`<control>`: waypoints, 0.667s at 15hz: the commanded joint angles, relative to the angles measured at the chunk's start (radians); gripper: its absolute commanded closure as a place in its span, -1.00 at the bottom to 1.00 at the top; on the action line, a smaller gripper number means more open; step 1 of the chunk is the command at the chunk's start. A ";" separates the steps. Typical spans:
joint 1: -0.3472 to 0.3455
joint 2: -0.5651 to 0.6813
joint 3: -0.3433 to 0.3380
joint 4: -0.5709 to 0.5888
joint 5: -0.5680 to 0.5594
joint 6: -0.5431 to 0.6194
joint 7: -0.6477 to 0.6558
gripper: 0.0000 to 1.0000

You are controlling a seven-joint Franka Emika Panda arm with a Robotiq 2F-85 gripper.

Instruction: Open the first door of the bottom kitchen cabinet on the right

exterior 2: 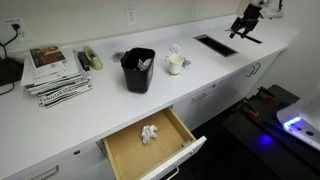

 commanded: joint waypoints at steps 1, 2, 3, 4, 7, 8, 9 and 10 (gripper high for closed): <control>-0.006 0.000 0.005 0.002 0.002 -0.002 -0.002 -1.00; -0.006 0.000 0.005 0.002 0.002 -0.002 -0.002 -1.00; -0.006 0.000 0.005 0.002 0.002 -0.002 -0.002 -1.00; -0.006 0.000 0.005 0.002 0.002 -0.002 -0.002 -1.00; -0.006 0.000 0.005 0.002 0.002 -0.002 -0.002 -1.00; -0.006 0.000 0.005 0.002 0.002 -0.002 -0.002 -1.00; -0.016 -0.003 0.003 0.003 -0.004 0.006 0.014 -1.00; -0.030 -0.008 -0.012 0.008 0.001 0.003 0.020 -1.00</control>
